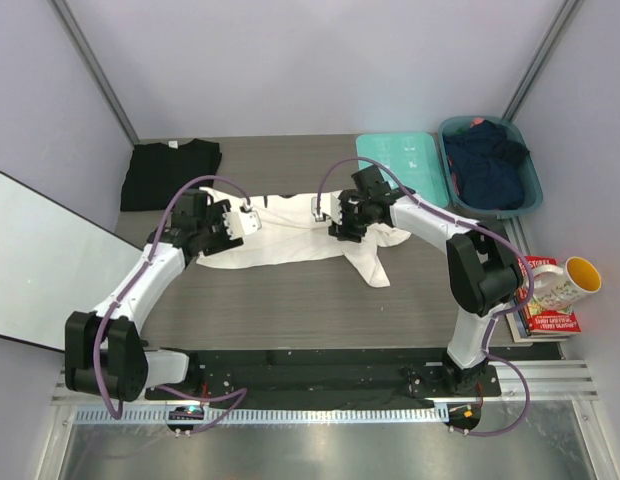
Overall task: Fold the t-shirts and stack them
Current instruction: Flatten the tshirt out
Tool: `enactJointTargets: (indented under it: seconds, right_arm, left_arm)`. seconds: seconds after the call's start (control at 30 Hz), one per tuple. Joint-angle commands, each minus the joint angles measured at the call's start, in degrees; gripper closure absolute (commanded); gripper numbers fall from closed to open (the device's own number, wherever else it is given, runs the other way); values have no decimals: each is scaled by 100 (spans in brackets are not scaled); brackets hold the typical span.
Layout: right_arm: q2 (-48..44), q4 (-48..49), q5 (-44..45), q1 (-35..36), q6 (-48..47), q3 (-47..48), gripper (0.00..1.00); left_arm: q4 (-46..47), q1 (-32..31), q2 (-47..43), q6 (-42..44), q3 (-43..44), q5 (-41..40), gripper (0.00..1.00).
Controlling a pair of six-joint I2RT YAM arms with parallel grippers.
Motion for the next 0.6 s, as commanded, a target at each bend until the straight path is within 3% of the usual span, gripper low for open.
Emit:
enactJointTargets:
  seconds: [0.0, 0.1, 0.13, 0.57]
  right_arm:
    - [-22, 23, 124, 24, -81, 127, 68]
    - [30, -21, 238, 24, -90, 144, 91]
    - [48, -21, 256, 33, -99, 153, 93]
    - [-5, 31, 406, 24, -125, 223, 95]
  left_arm:
    - [197, -24, 210, -100, 19, 27, 34]
    - [215, -24, 386, -39, -7, 141, 33]
    - [250, -24, 430, -30, -24, 185, 33]
    - [583, -24, 1099, 330, -262, 195, 33]
